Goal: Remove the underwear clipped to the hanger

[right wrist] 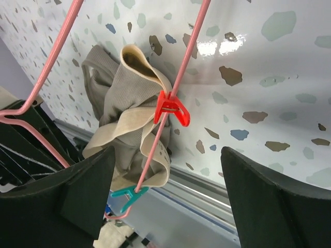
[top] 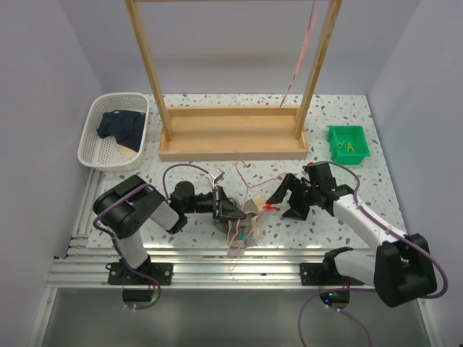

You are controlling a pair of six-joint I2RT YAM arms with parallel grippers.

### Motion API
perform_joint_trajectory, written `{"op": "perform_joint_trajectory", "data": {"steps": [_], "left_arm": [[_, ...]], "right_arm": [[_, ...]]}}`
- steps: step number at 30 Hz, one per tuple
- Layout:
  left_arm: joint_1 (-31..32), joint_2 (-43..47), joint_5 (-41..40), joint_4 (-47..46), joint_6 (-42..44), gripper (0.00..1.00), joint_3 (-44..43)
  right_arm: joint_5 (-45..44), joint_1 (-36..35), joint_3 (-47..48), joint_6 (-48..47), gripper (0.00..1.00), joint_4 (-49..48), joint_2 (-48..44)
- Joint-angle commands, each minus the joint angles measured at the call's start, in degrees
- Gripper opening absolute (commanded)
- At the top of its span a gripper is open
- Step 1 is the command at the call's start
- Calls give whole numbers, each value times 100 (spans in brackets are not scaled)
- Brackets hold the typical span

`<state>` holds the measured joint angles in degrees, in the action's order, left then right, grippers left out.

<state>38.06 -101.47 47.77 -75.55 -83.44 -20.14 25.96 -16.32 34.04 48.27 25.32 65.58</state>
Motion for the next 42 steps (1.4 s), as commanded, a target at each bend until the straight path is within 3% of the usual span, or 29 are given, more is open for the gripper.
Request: {"op": "perform_joint_trajectory", "data": {"steps": [1, 7, 22, 25, 30, 37, 42], "left_arm": [[34, 127, 75, -2192, -15, 0, -34], [43, 154, 66, -2210, -50, 0, -42], [34, 119, 22, -2280, -111, 0, -104], [34, 119, 13, -2306, -129, 0, -113], [34, 101, -4, -2324, -120, 0, -69], [34, 110, -40, -2254, -32, 0, 28], [26, 294, -40, -1675, 249, 0, 45]], "right_arm": [[-135, 15, -99, 524, 86, -561, 139], [-82, 23, -293, 1035, 76, -1222, 297], [-108, 15, -345, 1079, 58, -1214, 728], [-117, 15, -381, 1105, 41, -1214, 658], [-328, 23, -319, 1062, 0, -951, 395], [-249, 32, -170, 1062, 0, -757, -70], [-187, 93, 93, 1001, 0, -285, -634]]}}
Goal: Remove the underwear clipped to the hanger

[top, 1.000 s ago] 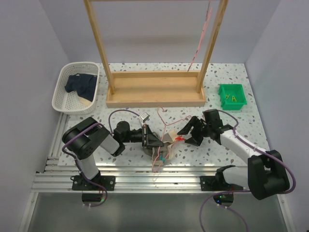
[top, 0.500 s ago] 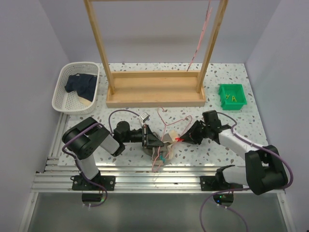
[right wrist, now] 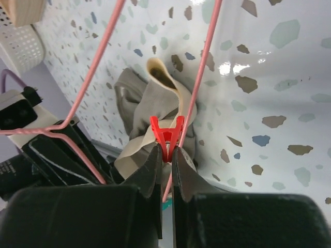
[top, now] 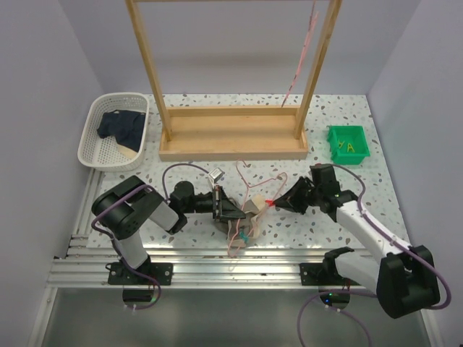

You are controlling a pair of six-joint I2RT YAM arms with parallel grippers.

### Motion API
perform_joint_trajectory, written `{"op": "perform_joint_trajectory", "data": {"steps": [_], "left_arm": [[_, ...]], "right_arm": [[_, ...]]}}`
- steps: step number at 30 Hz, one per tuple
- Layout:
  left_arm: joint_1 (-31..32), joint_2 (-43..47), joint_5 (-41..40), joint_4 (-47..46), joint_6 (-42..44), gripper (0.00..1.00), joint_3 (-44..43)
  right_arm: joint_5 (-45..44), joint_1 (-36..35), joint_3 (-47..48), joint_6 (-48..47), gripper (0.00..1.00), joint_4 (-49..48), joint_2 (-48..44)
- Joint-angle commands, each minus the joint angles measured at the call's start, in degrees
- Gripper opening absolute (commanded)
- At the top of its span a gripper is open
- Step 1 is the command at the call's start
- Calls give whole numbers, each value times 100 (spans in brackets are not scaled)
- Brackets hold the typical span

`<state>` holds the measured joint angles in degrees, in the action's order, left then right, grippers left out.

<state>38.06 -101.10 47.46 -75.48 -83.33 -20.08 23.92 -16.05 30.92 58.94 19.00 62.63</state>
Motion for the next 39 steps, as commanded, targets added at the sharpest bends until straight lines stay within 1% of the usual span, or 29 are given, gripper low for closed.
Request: {"op": "perform_joint_trajectory", "data": {"steps": [1, 2, 3, 4, 6, 7, 8, 9, 10, 12, 13, 14, 15, 17, 19, 20, 21, 22, 23, 25, 27, 28, 31, 35, 39], "left_arm": [[26, 353, -9, -1567, 351, 0, 30], [17, 398, -9, -1444, 405, 0, 30], [8, 459, -18, -1208, 466, 0, 4], [8, 581, -9, -1084, 597, 0, 4], [-1, 722, 0, -603, 747, 0, -40], [-9, 880, 9, -416, 939, 0, -58], [-27, 951, 9, -214, 1046, 0, -110], [-27, 1021, 9, 231, 1160, 0, -145], [-36, 1153, 9, 445, 1387, 0, -181], [-71, 1233, 17, 910, 1538, 0, -295], [-80, 1276, 17, 1043, 1661, 0, -330], [-115, 1286, 9, 1218, 1740, 0, -443], [-124, 1268, 9, 1577, 1906, 0, -505], [-176, 1251, -9, 1782, 1987, 0, -637], [-211, 1163, -18, 2019, 2075, 0, -734], [-229, 1137, -18, 2072, 2084, 0, -830], [-238, 1110, -26, 2090, 2084, 0, -849], [-238, 1049, -27, 2116, 2075, 0, -901], [-238, 1014, 0, 2169, 2084, 0, -980], [-238, 926, 26, 2178, 2075, 0, -1042], [-238, 882, 44, 2196, 2066, 0, -1104], [-238, 855, 44, 2204, 2049, 0, -1104], [-238, 873, 26, 2196, 2005, 0, -1121], [-238, 890, -18, 2240, 1996, 0, -1121], [-238, 820, -18, 2214, 1943, 0, -1157]], "right_arm": [[-45, 111, 502, -127, 0, 541, -400], [-176, 137, 634, -250, 0, 813, -523], [-360, 207, 1018, -390, 0, 1477, -559], [-997, 225, 1265, -766, 0, 1840, -585], [-1564, 365, 1879, -1058, 0, 2525, -594], [-1871, 488, 2048, -1269, 0, 2642, -577], [-1908, 794, 2189, -1349, 0, 2704, -446], [-1900, 962, 2399, -1498, 0, 2731, -349], [-1874, 1112, 2515, -1569, 0, 2723, -235], [-1794, 1429, 2874, -1753, 0, 2714, 185], [-1838, 1499, 2980, -1771, 0, 2688, 336], [-1551, 1770, 3060, -1780, 0, 2592, 459], [-1235, 1877, 3174, -1807, 0, 2312, 765], [-506, 2062, 3402, -1868, 0, 2327, 1118], [-301, 2089, 3596, -1930, 0, 2169, 1321], [-396, 2167, 3649, -1921, 0, 2169, 1339], [-850, 2211, 3754, -1921, 0, 2169, 1348], [-1046, 2264, 3799, -1921, 0, 2134, 1418], [-1596, 2386, 3956, -1956, 0, 2134, 1471], [-2004, 2527, 4141, -1948, 0, 2151, 1777], [-2364, 2730, 4343, -1825, 0, 1985, 1954], [-2775, 2783, 4396, -1790, 0, 1906, 2024], [-3436, 2976, 4554, -1640, 0, 1581, 2314], [-3825, 3090, 4687, -1535, 0, 1220, 2850], [-3886, 3161, 4415, -1420, 0, 300, 3087]]}}
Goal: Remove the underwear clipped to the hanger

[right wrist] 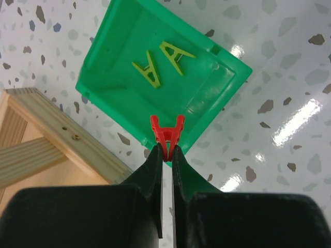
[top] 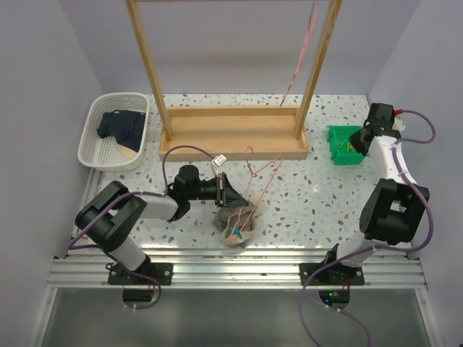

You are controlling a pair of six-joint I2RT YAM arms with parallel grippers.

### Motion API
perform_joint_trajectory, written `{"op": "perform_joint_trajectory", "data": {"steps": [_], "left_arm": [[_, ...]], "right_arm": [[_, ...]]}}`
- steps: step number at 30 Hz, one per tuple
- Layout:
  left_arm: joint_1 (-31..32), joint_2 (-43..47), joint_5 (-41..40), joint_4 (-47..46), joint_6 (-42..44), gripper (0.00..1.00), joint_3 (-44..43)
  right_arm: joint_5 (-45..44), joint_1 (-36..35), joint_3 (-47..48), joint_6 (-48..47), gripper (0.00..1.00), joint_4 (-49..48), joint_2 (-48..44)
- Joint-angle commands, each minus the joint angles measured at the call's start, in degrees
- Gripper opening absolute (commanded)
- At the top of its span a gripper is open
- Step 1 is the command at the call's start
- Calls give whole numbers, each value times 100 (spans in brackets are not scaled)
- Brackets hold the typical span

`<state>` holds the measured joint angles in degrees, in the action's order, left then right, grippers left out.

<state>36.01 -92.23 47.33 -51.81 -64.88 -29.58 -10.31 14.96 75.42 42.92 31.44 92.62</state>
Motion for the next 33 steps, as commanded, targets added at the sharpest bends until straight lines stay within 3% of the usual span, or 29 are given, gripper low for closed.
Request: {"op": "perform_joint_trajectory", "data": {"steps": [1, 6, 7, 8, 10, 11, 14, 18, 24, 29, 32, 33], "left_arm": [[-41, -85, 4, -154, 72, 0, -232], [-33, -85, -22, -127, 28, 0, -311], [-33, -85, -31, -119, 28, 0, -329], [-41, -94, -31, -101, 28, 0, -355], [-33, -103, -40, -101, 20, 0, -381], [-33, -103, -66, -118, 28, 0, -399], [-33, -120, -84, -154, 37, 0, -416], [-33, -208, -66, -224, 55, 0, -425], [-33, -357, -92, -548, -50, 0, -452], [-24, -463, -145, -839, -139, 0, -583], [-33, -507, -233, -1014, -235, 0, -715], [-24, -542, -268, -1076, -314, 0, -742]], "right_arm": [[-472, 68, -27, 208, 0, -1034, 159], [-26, 261, 34, 235, 0, -1622, 546], [98, 288, 43, 252, 4, -1702, 651], [212, 349, 139, 244, 16, -1738, 704], [545, 393, 210, 209, 27, -1729, 801], [669, 420, 210, 182, 44, -1781, 836], [1013, 472, 176, 182, 64, -1755, 767], [1487, 490, 17, 51, 77, -1756, 337], [2558, 446, -606, -2, 76, -773, -926], [2700, -80, -1659, -599, 77, 448, -2343], [3261, -397, -2257, -740, 78, 687, -3020], [3802, -441, -2416, -776, 78, 792, -3126]]}}
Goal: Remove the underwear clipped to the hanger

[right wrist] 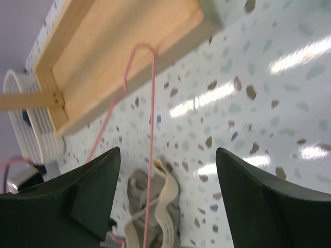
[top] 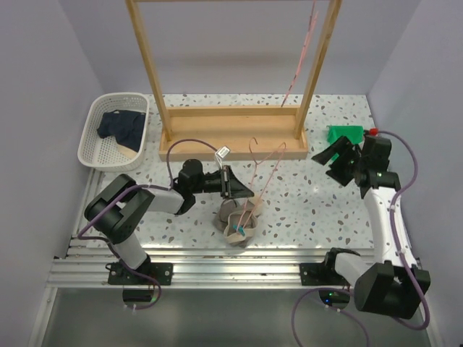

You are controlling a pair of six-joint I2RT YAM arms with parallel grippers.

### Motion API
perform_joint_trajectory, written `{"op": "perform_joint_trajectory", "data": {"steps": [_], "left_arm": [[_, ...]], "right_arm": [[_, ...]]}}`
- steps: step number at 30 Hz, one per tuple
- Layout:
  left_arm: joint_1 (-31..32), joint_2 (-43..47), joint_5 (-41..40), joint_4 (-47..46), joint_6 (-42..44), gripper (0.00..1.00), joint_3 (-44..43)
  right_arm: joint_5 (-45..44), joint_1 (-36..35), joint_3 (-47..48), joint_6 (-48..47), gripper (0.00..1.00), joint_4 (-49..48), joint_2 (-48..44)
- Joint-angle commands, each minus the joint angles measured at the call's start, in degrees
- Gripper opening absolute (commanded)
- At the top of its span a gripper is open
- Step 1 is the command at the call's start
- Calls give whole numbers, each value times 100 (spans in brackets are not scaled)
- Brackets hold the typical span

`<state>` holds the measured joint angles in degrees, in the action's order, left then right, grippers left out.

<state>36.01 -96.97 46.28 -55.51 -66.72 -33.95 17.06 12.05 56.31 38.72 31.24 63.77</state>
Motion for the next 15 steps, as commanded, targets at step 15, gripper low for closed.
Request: {"op": "perform_joint_trajectory", "data": {"steps": [15], "left_arm": [[266, -1140, -998, 4504, 1768, 0, -3934]], "right_arm": [[1335, -608, -1413, -919, 84, 1639, -1086]]}}
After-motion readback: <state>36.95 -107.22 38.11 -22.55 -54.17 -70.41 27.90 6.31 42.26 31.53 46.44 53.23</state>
